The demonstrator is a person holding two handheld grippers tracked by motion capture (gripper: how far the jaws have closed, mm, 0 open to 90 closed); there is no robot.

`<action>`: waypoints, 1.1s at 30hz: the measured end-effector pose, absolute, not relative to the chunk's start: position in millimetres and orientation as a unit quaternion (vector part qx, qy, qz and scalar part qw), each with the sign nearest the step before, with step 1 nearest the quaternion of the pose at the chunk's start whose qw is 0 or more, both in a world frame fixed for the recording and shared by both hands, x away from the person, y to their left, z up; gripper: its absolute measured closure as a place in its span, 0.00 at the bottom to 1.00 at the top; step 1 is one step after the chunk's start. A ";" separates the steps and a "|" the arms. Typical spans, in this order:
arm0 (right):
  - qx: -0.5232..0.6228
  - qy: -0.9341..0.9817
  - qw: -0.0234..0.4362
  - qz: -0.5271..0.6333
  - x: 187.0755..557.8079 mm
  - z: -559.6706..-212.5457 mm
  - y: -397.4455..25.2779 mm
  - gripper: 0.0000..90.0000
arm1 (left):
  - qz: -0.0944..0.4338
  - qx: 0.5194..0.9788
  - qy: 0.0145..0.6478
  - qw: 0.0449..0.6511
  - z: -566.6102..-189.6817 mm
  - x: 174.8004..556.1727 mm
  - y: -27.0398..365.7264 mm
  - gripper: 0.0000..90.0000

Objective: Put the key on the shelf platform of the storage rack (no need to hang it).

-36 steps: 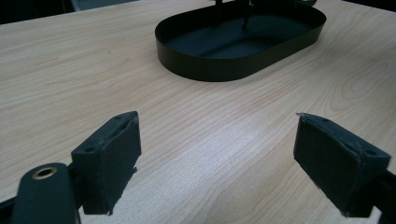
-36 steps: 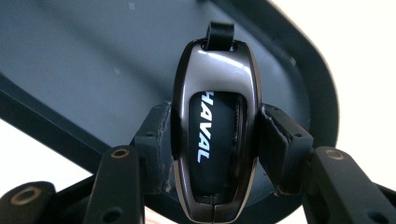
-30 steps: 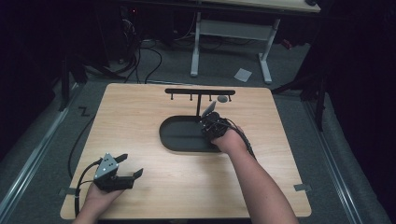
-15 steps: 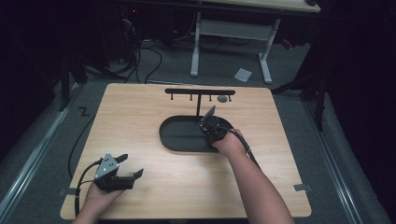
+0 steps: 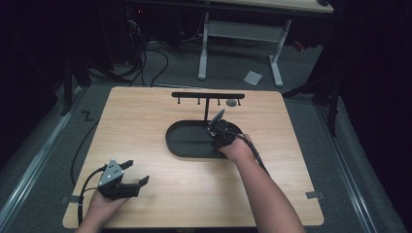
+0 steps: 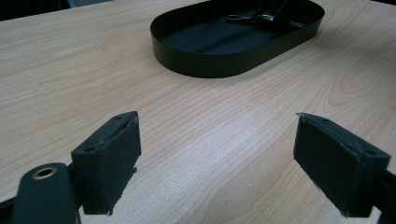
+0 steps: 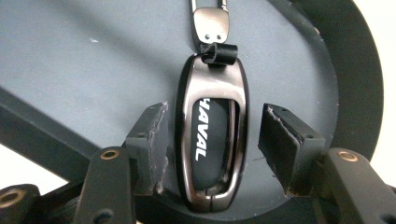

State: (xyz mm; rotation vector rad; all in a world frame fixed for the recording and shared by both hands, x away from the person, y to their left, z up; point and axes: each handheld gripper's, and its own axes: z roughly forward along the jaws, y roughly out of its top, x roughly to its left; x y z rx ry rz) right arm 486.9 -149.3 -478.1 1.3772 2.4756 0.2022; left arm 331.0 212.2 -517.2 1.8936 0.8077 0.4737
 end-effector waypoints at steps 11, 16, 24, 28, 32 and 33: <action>0.480 0.857 0.162 0.091 470.4 -462.5 -159.3 0.47 | 0.188 0.787 0.329 0.486 -518.8 331.9 209.1 0.17; 0.488 0.849 0.165 0.121 456.9 -454.9 -168.0 0.45 | 0.187 0.790 0.328 0.484 -518.9 332.0 207.8 0.17; 0.467 0.851 0.184 0.156 432.3 -455.1 -178.7 0.41 | 0.188 0.790 0.328 0.483 -519.0 332.2 207.8 0.17; 0.470 0.840 0.193 0.192 415.8 -458.0 -187.4 0.40 | 0.189 0.790 0.328 0.483 -519.2 332.2 207.5 0.17; 0.476 0.827 0.204 0.219 399.5 -465.5 -199.2 0.38 | 0.190 0.790 0.328 0.482 -519.5 332.1 206.9 0.17; 0.479 0.823 0.205 0.225 395.3 -467.3 -202.4 0.38 | 0.190 0.790 0.328 0.481 -519.6 332.0 206.7 0.17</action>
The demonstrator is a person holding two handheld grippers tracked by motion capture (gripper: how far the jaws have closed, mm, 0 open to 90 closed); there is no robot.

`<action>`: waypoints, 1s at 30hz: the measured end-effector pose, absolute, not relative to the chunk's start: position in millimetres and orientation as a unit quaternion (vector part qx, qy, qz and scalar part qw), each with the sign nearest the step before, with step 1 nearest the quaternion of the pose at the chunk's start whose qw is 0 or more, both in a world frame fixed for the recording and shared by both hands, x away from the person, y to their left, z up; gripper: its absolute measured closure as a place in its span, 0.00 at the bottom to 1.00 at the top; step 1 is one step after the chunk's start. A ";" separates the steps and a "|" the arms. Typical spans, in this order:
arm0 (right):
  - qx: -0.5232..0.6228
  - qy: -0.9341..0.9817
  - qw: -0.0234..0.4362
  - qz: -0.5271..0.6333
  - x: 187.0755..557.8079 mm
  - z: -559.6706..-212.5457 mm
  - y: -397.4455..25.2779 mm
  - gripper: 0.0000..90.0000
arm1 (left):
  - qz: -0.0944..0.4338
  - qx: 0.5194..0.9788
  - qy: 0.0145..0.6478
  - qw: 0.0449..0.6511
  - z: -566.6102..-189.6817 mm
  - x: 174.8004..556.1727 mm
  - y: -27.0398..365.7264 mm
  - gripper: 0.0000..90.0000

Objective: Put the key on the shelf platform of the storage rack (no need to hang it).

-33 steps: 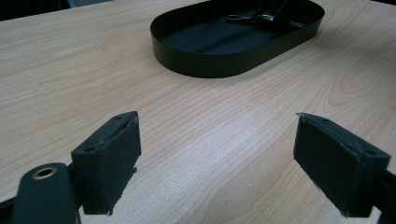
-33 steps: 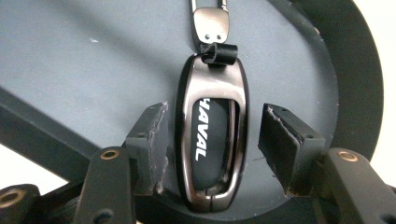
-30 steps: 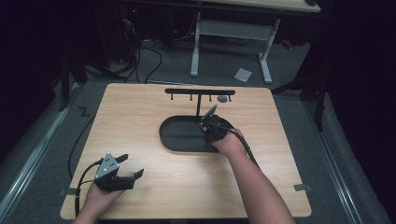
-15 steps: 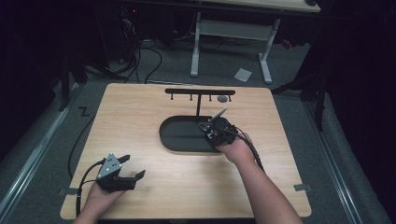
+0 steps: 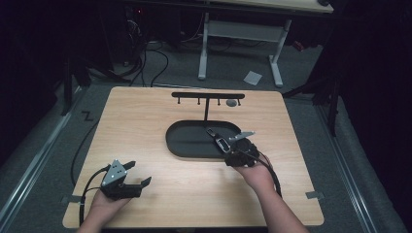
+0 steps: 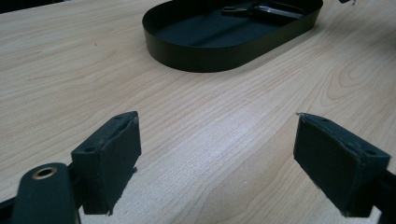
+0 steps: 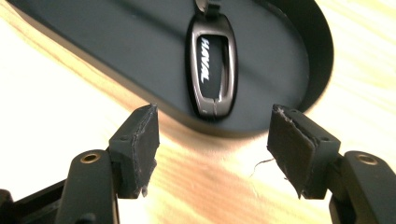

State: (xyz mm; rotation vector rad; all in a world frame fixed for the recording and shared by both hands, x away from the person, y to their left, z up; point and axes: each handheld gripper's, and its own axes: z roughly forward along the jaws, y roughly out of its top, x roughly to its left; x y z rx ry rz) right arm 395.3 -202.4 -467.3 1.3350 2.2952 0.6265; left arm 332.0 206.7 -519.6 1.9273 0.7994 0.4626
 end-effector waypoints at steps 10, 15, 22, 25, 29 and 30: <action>0.492 0.790 0.234 0.281 356.1 -481.8 -228.7 0.33 | 0.191 0.792 0.326 0.479 -520.5 331.2 204.4 0.17; 0.491 0.777 0.248 0.305 335.0 -491.0 -234.8 0.28 | 0.196 0.791 0.326 0.479 -519.6 329.8 203.7 0.17; 0.507 0.721 0.265 0.390 279.5 -519.1 -230.6 0.28 | 0.196 0.793 0.329 0.474 -521.4 328.1 203.4 0.17; 0.478 0.752 0.255 0.377 278.6 -518.1 -222.5 0.18 | 0.197 0.794 0.330 0.471 -522.1 328.2 202.6 0.17; 0.493 0.741 0.244 0.385 285.5 -521.1 -222.9 0.18 | 0.197 0.795 0.331 0.468 -523.1 328.7 201.4 0.17; 0.486 0.745 0.249 0.384 285.9 -521.8 -221.6 0.18 | 0.197 0.798 0.330 0.465 -523.6 329.0 201.2 0.17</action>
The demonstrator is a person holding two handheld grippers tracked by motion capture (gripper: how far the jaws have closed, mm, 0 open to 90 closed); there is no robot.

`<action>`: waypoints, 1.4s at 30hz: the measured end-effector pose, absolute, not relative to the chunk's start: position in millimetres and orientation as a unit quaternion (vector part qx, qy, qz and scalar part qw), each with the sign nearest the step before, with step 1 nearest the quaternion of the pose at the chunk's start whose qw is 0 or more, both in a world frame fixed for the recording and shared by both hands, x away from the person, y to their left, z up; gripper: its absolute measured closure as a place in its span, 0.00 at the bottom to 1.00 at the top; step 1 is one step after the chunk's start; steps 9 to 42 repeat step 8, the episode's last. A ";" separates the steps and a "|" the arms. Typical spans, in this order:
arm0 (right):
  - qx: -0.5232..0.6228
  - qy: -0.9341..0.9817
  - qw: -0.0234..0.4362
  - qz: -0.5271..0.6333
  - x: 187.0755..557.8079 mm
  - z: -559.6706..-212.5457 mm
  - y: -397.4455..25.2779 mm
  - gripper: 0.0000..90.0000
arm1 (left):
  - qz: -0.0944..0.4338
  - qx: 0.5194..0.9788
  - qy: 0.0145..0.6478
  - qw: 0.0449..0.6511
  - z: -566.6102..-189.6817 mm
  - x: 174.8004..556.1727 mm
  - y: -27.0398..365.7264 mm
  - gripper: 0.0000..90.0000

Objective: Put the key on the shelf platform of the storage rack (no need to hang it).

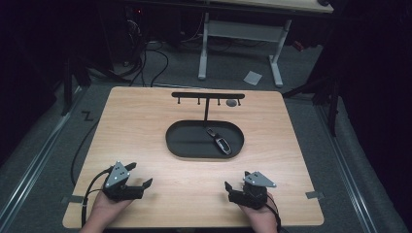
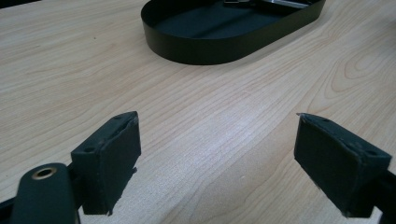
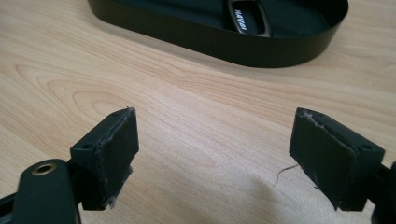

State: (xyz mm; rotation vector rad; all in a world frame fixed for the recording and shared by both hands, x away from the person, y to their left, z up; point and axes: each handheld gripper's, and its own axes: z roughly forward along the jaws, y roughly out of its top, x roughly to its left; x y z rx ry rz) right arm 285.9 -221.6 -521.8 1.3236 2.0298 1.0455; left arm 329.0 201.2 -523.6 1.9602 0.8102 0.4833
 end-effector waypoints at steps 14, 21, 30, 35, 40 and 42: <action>0.477 0.742 0.261 0.391 284.1 -520.4 -220.0 0.17 | 0.196 0.796 0.330 0.468 -523.4 327.7 202.7 0.17; 0.477 0.742 0.261 0.391 284.1 -520.4 -220.0 0.17 | 0.196 0.796 0.330 0.468 -523.4 327.7 202.7 0.17; 0.477 0.742 0.261 0.391 284.1 -520.4 -220.0 0.17 | 0.196 0.796 0.330 0.468 -523.4 327.7 202.7 0.17; 0.477 0.742 0.261 0.391 284.1 -520.4 -220.0 0.17 | 0.196 0.796 0.330 0.468 -523.4 327.7 202.7 0.17; 0.477 0.742 0.261 0.391 284.1 -520.4 -220.0 0.17 | 0.196 0.796 0.330 0.468 -523.4 327.7 202.7 0.17; 0.477 0.742 0.261 0.391 284.1 -520.4 -220.0 0.17 | 0.196 0.796 0.330 0.468 -523.4 327.7 202.7 0.17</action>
